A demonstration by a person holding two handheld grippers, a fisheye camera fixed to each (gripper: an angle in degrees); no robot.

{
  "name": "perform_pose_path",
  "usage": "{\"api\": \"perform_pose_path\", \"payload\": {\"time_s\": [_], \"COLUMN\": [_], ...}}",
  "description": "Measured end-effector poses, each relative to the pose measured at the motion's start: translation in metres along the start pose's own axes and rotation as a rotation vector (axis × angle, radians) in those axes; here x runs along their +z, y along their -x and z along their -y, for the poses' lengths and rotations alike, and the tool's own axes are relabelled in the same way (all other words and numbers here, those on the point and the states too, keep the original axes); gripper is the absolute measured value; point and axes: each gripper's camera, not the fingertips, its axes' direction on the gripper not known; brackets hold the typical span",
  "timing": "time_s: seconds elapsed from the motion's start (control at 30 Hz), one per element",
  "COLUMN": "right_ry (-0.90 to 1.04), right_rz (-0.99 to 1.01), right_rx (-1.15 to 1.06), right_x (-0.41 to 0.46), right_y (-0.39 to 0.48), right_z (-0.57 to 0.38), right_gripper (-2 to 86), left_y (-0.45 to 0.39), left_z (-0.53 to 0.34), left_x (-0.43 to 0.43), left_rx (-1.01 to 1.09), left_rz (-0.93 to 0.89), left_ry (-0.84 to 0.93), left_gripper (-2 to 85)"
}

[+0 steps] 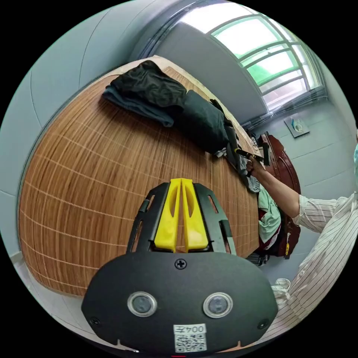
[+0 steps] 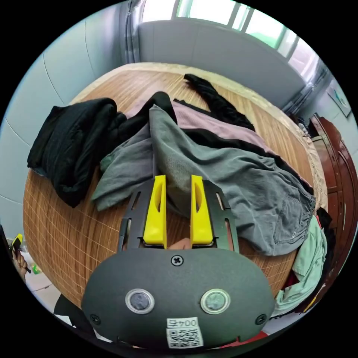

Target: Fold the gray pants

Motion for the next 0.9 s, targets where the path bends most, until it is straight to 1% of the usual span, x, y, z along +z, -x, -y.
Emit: {"api": "perform_pose_path", "payload": {"time_s": [0.03, 0.13, 0.17, 0.23, 0.3, 0.43, 0.47, 0.53, 0.6, 0.63, 0.7, 0.73, 0.77, 0.8, 0.83, 0.9], "right_ry": [0.017, -0.057, -0.090, -0.130, -0.150, -0.098, -0.062, -0.118, -0.179, -0.191, -0.208, -0.205, -0.202, -0.211, -0.215, -0.213], "right_rz": [0.003, 0.025, 0.060, 0.129, 0.180, 0.265, 0.285, 0.307, 0.331, 0.324, 0.323, 0.325, 0.304, 0.261, 0.244, 0.220], "right_rx": [0.000, 0.023, 0.047, 0.099, 0.127, 0.110, 0.129, 0.216, 0.385, 0.428, 0.573, 0.602, 0.651, 0.696, 0.714, 0.771], "right_x": [-0.004, -0.052, -0.073, -0.103, -0.142, -0.181, -0.192, -0.221, -0.259, -0.267, -0.289, -0.293, -0.302, -0.312, -0.316, -0.330], "right_y": [-0.002, -0.008, -0.012, -0.019, -0.015, -0.004, -0.010, -0.038, -0.103, -0.123, -0.210, -0.233, -0.277, -0.319, -0.339, -0.414], "right_z": [0.004, -0.003, -0.016, -0.045, -0.094, -0.167, -0.186, -0.214, -0.243, -0.250, -0.270, -0.273, -0.276, -0.275, -0.273, -0.254], "right_gripper": [5.2, 3.2, 2.9, 2.7, 2.8, 3.8, 4.2, 5.0, 6.1, 6.2, 8.4, 8.8, 9.4, 9.6, 9.6, 9.9], "left_y": [-0.013, -0.049, -0.057, -0.092, -0.120, -0.194, -0.205, -0.256, -0.300, -0.327, -0.364, -0.383, -0.391, -0.401, -0.406, -0.411], "left_z": [-0.006, -0.009, -0.008, 0.000, 0.006, 0.017, 0.018, 0.021, 0.019, 0.016, 0.009, 0.002, -0.002, -0.009, -0.016, -0.024], "left_x": [0.009, 0.034, 0.040, 0.065, 0.085, 0.142, 0.149, 0.181, 0.209, 0.231, 0.271, 0.300, 0.315, 0.342, 0.366, 0.396], "left_rx": [0.005, 0.035, 0.046, 0.114, 0.172, 0.284, 0.297, 0.371, 0.458, 0.505, 0.563, 0.606, 0.622, 0.630, 0.626, 0.619], "left_rz": [-0.003, -0.020, -0.025, -0.038, -0.046, -0.062, -0.063, -0.085, -0.087, -0.084, -0.074, -0.025, 0.010, 0.072, 0.115, 0.182], "left_ry": [0.012, 0.045, 0.053, 0.081, 0.098, 0.137, 0.136, 0.123, 0.124, 0.145, 0.184, 0.234, 0.259, 0.299, 0.344, 0.399], "left_gripper": [0.4, 0.2, 0.2, 0.2, 0.2, 0.2, 0.2, 0.2, 0.2, 0.3, 0.3, 0.4, 0.4, 0.4, 0.4, 0.5]}}
